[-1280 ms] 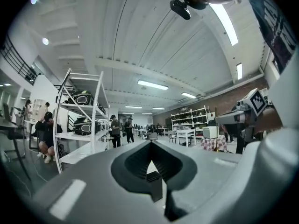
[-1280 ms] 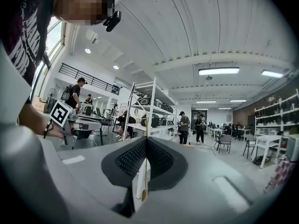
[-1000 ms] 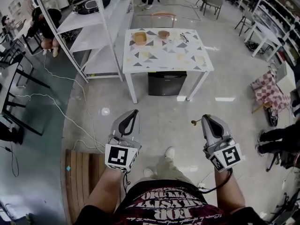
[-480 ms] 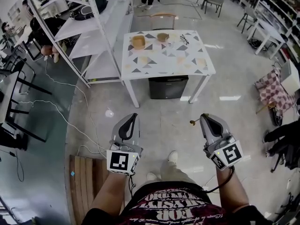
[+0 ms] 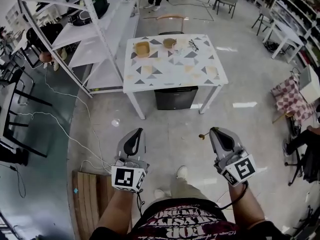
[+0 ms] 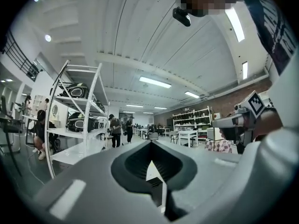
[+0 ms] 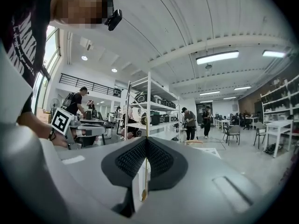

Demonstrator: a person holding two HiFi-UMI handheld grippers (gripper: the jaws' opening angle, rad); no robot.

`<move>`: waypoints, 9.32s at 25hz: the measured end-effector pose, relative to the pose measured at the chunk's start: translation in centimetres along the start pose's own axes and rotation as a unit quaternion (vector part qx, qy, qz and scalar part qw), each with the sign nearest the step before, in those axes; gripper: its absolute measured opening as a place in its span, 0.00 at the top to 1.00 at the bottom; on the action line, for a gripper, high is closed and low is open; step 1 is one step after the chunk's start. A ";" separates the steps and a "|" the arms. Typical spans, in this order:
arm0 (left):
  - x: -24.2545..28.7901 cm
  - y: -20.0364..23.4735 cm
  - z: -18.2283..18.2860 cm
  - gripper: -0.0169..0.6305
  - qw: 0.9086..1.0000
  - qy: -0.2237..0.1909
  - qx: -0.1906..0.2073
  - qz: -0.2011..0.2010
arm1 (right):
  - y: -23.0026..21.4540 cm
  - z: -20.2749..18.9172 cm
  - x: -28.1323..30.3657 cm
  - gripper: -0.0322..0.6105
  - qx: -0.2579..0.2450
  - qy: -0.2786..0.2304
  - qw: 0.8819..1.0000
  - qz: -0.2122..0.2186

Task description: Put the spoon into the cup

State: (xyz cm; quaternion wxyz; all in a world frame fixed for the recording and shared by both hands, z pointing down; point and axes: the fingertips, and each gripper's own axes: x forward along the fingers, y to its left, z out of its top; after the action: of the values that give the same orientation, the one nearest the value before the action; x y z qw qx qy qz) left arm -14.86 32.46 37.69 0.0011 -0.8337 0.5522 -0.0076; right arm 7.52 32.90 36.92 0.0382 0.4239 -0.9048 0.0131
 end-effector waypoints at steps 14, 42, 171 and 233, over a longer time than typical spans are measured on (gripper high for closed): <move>8.0 -0.6 -0.2 0.97 1.000 0.017 -0.001 0.025 | -7.7 0.8 1.8 0.90 0.007 -0.009 1.000 0.020; 14.7 -0.6 0.6 0.97 0.999 0.018 0.014 0.034 | -14.9 1.0 5.2 0.90 0.011 -0.022 0.999 0.025; 51.1 17.0 -2.9 0.97 0.994 0.068 -0.028 0.084 | -38.3 2.1 42.6 0.90 0.061 -0.011 0.990 0.129; 63.8 26.0 -12.4 0.97 0.984 0.168 -0.034 -0.047 | -43.9 -15.8 61.5 0.90 0.154 0.126 0.980 0.020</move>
State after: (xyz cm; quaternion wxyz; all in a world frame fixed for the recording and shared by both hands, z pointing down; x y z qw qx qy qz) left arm -14.07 -36.31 50.57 -0.1203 -0.8454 0.5043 -0.1284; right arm 2.90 -41.45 57.18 0.0858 0.4015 -0.8881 0.2065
